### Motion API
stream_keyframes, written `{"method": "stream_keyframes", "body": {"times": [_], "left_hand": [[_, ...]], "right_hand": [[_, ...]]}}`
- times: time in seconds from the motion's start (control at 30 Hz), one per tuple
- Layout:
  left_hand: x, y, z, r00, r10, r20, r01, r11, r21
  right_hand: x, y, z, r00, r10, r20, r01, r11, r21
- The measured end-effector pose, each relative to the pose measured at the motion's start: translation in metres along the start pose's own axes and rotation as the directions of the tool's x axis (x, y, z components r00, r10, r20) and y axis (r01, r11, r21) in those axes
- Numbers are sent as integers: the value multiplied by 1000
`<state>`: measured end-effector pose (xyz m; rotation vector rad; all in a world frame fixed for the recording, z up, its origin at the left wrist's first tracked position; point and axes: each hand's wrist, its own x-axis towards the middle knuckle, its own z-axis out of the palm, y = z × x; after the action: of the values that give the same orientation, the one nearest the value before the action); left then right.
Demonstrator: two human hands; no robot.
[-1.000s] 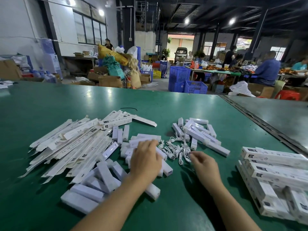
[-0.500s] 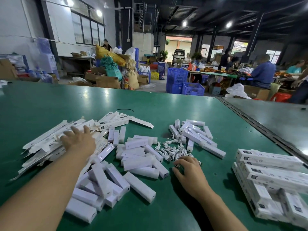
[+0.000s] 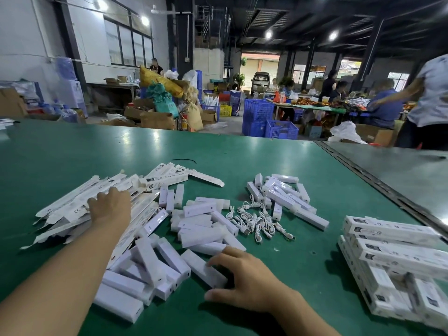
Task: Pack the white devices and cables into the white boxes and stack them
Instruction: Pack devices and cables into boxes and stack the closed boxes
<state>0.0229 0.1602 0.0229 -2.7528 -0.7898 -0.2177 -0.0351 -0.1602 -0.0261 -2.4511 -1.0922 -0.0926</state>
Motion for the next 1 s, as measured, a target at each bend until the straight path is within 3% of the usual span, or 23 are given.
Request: {"method": "stream_keyframes", "body": {"times": [0.1,0.23,0.37,0.43,0.5,0.6,0.7,0.8,1.0], "left_hand": [[-3,13,-15,988,86,-125,-91,995,-29],[-15,45,-40,906,161,-392,-293,906,-304],[-35,74,-79,732,67,-678,-560,625,-543],[-43,86,-95,707,-39,-706,-610,471,-637],[-52,96,-109,745,-166,-646,-587,297,-753],[-65,111,-117,848,-292,-442,-453,36,-891],[-78,124,-114,936,-250,-249,-302,-203,-932],[-90,135,-111,982,-174,-72,-137,-402,-905],[-108,138,-94,976,-11,220,164,-627,-761]], "right_hand": [[0,1,2,999,-19,-25,20,1000,17],[-2,6,0,996,38,-83,-29,994,109],[-3,11,-2,983,120,-142,-94,980,176],[-3,13,-3,979,138,-148,-109,977,184],[-3,14,-3,976,151,-160,-122,976,180],[-2,13,-4,947,199,-251,-167,976,140],[-1,8,-7,887,159,-434,-152,987,53],[-1,3,-9,847,174,-503,-159,985,73],[-4,1,-19,843,213,-494,-145,974,172]]}}
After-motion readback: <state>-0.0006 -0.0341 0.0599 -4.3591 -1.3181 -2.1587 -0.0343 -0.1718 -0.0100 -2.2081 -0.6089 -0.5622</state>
